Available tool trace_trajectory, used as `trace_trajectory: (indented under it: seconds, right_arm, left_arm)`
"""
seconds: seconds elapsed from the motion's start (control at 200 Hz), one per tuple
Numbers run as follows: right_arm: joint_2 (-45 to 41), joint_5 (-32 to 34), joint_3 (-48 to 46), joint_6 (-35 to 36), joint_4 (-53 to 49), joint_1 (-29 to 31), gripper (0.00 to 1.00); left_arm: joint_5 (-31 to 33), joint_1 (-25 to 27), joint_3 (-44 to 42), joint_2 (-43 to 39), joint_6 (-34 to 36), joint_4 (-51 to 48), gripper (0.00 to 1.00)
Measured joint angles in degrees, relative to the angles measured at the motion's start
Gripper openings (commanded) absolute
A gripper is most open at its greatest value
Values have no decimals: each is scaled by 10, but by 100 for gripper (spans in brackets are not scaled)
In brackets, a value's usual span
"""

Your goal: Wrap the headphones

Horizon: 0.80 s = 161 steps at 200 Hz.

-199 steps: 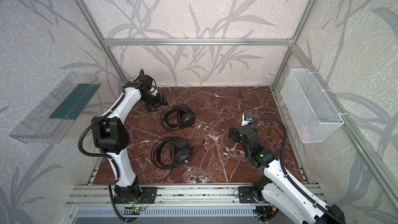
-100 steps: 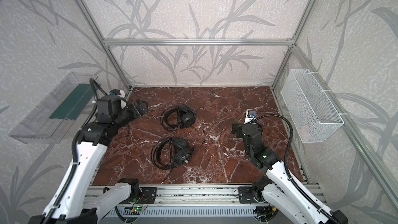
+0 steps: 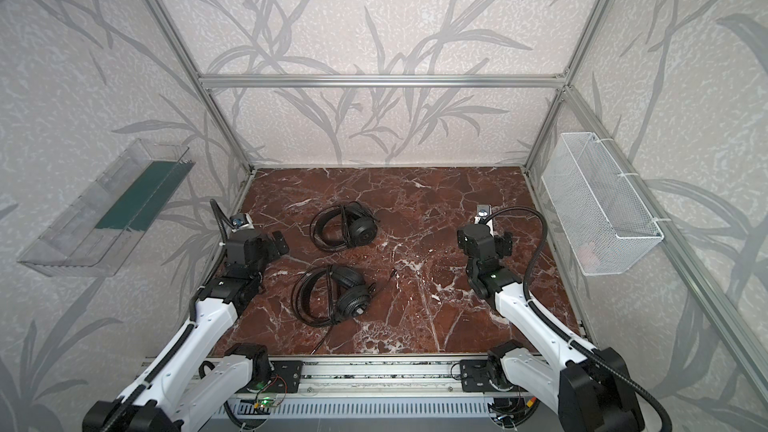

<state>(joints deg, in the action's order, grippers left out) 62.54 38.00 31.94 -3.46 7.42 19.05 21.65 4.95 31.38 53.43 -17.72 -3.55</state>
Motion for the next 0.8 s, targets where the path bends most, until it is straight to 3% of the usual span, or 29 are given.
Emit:
trace_trajectory:
  seconds: [0.225,0.56,0.66,0.805]
  right_arm:
    - [66,-27,-14,36,73,-32,99]
    - [183,-103,-52,54,231,-42,99]
    - [235,-147,-65,63,289,-59,99]
    - [247,-242,-78,52,328,-136,99]
  left_arm:
    - [55,-1,-64,139,51,199,99]
    - [45,-16,-94,284,99,410,99]
    - [26,-25,-94,318,108,456,99]
    - [7,-32,-92,350,115,489,99]
